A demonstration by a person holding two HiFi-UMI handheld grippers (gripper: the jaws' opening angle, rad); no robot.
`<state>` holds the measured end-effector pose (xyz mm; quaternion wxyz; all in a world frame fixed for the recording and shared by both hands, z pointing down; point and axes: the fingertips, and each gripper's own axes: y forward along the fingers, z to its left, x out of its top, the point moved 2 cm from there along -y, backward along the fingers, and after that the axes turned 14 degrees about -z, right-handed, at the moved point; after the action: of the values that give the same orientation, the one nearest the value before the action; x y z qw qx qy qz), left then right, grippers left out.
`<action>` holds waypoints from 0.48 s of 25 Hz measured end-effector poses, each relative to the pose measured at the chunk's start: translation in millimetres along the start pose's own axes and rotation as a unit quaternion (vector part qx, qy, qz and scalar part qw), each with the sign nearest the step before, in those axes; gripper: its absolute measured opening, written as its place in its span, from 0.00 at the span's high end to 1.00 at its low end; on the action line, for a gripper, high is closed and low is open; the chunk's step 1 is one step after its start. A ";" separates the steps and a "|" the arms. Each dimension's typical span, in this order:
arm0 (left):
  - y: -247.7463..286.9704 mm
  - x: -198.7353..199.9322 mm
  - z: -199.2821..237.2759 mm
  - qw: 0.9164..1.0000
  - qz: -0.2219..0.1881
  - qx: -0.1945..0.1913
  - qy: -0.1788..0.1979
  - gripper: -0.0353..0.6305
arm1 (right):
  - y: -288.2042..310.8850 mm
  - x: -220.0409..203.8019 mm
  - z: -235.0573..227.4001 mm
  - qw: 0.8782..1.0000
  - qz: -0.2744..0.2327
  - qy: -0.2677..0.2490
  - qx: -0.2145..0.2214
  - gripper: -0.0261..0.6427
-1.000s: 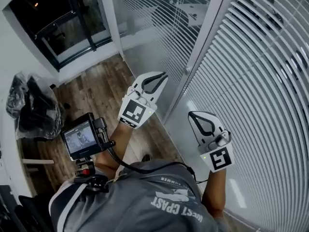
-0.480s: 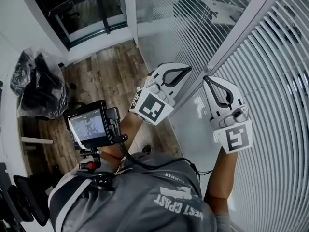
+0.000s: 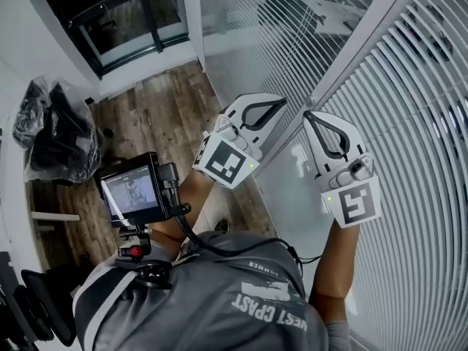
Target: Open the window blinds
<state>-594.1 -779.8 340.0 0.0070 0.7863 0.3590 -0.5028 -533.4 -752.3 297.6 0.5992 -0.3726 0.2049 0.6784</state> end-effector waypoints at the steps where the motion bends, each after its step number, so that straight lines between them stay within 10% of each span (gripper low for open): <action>1: 0.1 -0.2 -0.7 1.000 0.000 -0.001 0.000 0.94 | -0.4 0.0 0.4 1.000 0.000 0.000 0.000 0.97; 12: -0.3 -3.1 -6.4 1.000 0.000 -0.010 -0.001 0.94 | -4.2 -5.2 5.8 1.000 0.010 0.001 -0.002 0.97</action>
<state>-590.0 -778.9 345.8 0.0153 0.7858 0.3636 -0.5001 -530.8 -750.6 306.0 0.5914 -0.3723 0.2072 0.6846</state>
